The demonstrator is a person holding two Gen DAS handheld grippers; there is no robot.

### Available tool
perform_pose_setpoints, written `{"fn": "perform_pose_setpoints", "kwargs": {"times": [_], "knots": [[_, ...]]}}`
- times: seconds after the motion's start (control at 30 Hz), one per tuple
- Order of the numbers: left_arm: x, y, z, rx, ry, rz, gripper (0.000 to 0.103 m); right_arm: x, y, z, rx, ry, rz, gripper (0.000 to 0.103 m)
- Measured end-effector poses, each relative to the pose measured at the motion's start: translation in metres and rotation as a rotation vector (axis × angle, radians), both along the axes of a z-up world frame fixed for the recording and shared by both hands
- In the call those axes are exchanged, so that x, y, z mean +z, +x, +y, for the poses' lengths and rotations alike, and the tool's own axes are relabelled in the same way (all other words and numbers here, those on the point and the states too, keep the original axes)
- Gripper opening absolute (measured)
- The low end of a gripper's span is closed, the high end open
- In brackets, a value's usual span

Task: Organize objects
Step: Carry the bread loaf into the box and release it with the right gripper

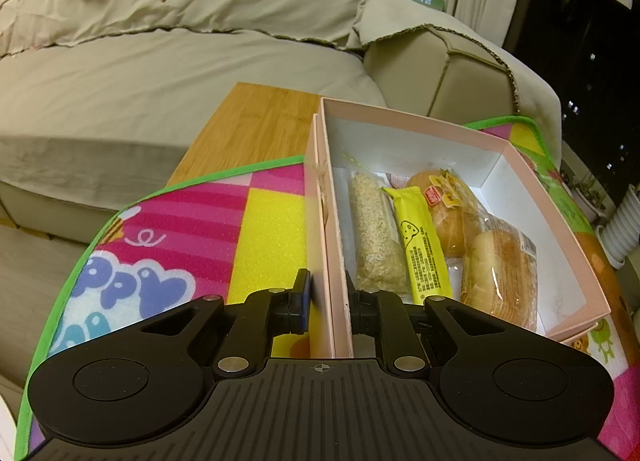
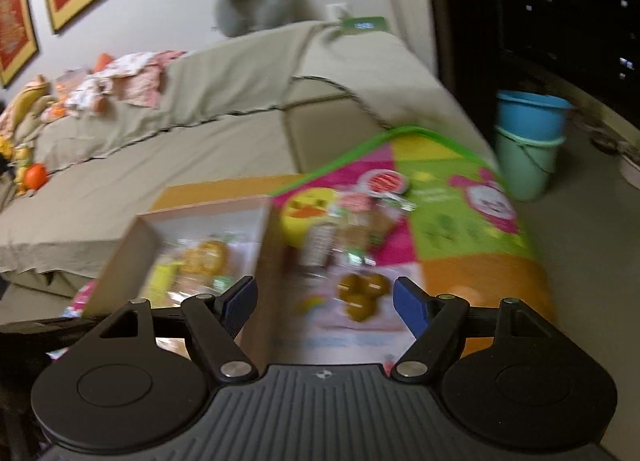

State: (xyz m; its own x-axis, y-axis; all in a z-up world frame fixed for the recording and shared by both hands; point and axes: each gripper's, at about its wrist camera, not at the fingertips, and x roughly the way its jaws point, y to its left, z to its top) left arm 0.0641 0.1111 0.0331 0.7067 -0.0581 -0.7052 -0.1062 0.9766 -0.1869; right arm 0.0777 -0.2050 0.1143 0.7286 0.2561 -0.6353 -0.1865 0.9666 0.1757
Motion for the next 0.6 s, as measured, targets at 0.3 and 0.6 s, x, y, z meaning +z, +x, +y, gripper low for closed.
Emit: {"fn": "perform_pose_setpoints", "kwargs": {"times": [0.3,0.6], "knots": [[-0.001,0.000,0.001,0.000,-0.001,0.000,0.016,-0.032,0.013,-0.008,-0.039,-0.040,0.068,0.076],[0.000,0.001,0.001,0.000,-0.001,0.001,0.016,-0.063,0.065,0.006,-0.060,-0.013,0.097,0.083]]}}
